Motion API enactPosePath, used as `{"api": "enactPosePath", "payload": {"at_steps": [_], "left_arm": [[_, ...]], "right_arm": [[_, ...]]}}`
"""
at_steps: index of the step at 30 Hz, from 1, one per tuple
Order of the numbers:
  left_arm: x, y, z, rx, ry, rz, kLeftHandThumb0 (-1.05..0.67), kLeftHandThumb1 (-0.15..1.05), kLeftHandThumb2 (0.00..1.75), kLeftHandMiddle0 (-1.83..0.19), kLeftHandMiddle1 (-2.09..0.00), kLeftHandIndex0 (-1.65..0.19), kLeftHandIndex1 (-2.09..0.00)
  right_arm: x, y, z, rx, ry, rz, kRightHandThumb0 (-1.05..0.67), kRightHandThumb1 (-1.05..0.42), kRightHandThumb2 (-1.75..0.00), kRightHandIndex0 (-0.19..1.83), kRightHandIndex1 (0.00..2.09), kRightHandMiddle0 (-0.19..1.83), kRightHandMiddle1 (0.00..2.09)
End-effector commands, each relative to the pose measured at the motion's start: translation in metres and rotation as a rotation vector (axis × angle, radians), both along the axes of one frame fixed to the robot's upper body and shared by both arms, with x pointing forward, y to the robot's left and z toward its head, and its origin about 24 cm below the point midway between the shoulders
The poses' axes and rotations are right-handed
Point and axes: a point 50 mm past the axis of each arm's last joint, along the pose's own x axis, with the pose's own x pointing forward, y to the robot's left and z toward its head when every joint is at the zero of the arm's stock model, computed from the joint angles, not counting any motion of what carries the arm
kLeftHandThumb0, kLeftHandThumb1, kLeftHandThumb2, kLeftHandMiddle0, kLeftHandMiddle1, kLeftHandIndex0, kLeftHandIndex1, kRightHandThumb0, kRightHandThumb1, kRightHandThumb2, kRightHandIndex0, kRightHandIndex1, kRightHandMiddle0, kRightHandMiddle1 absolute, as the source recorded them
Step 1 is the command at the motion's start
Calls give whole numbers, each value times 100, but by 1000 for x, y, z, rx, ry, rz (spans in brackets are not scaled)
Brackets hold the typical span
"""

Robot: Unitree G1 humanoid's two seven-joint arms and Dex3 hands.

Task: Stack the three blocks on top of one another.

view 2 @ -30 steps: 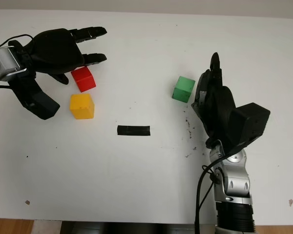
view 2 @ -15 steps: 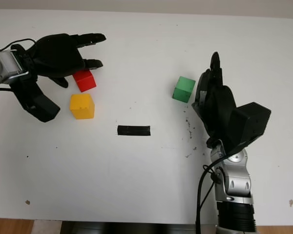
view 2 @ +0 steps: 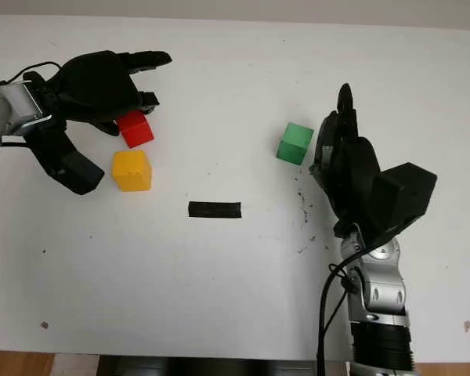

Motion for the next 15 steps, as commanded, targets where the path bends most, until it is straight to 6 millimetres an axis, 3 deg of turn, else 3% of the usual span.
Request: {"api": "enactPosePath", "payload": {"at_steps": [1, 15], "left_arm": [[0, -2, -2, 6, 4, -2, -44, 92, 5, -7, -7, -44, -123], [1, 0, -9, 16, 5, 6, -45, 90, 5, -16, -9, -48, -119]], "right_arm": [[-1, -5, 3, -11, -20, -12, -70, -105, -72, -19, 0, -19, 0], [-1, -7, 3, 1, -17, -19, -68, -105, -71, -19, 0, -19, 0]]}}
